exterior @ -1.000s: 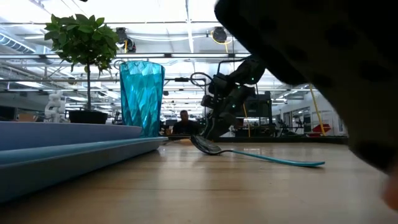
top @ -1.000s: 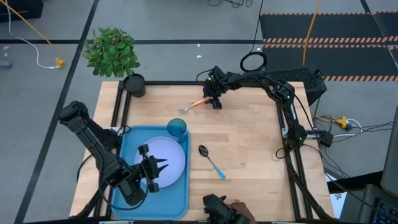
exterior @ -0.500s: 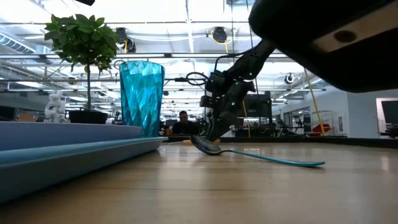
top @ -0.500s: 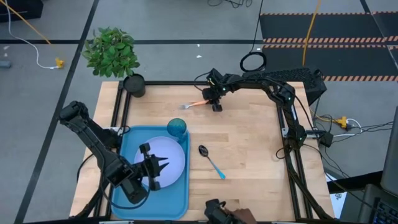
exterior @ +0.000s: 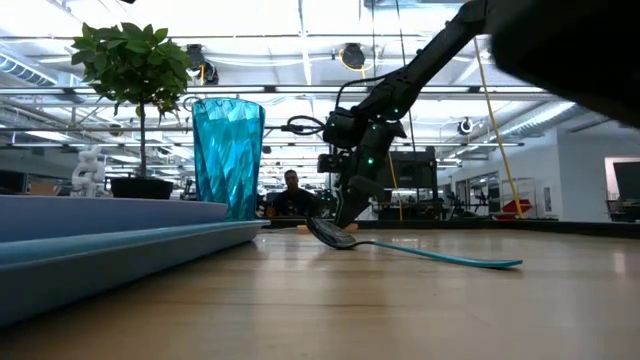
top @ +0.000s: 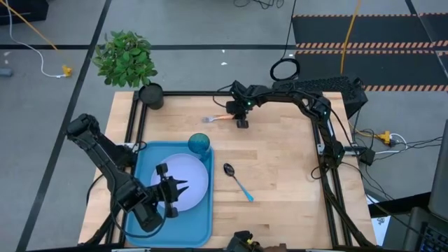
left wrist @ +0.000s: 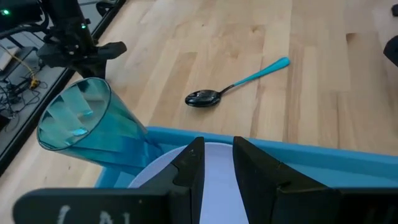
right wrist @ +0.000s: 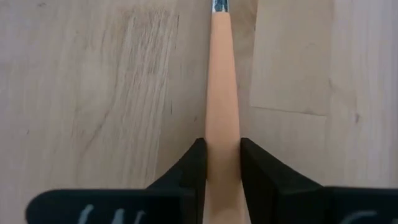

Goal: Pick and place plate/cup/fork/spoon on tray
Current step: Put the yellow fork to the right of the purple plate on the blue tray

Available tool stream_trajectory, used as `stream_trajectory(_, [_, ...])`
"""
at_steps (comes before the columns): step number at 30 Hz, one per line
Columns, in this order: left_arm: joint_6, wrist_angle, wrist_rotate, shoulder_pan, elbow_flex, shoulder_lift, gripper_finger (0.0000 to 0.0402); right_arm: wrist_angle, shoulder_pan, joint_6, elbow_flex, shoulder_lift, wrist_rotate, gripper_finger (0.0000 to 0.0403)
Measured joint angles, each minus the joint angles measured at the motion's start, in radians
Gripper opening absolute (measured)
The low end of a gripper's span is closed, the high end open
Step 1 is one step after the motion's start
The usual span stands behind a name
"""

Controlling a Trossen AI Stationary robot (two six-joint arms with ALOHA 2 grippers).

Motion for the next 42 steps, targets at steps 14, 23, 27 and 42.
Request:
stream_trajectory(14, [0.006, -0.002, 0.000, -0.001, 0.000, 0.000, 0.0088, -0.072, 0.024, 0.222, -0.048, -0.114, 0.058, 0.0059])
stream_trajectory(23, [0.015, -0.004, 0.000, -0.001, 0.000, 0.000, 0.0088, -0.034, 0.026, 0.264, -0.204, -0.319, 0.117, 0.0058])
stream_trajectory(27, [0.015, -0.002, -0.001, -0.001, 0.000, 0.000, 0.0088, 0.016, 0.030, 0.300, -0.299, -0.446, 0.109, 0.0058])
stream_trajectory(42, [0.131, 0.123, -0.019, 0.066, 0.000, 0.000, 0.0088, 0.276, 0.203, 0.519, -0.741, -0.956, 0.206, 0.0060])
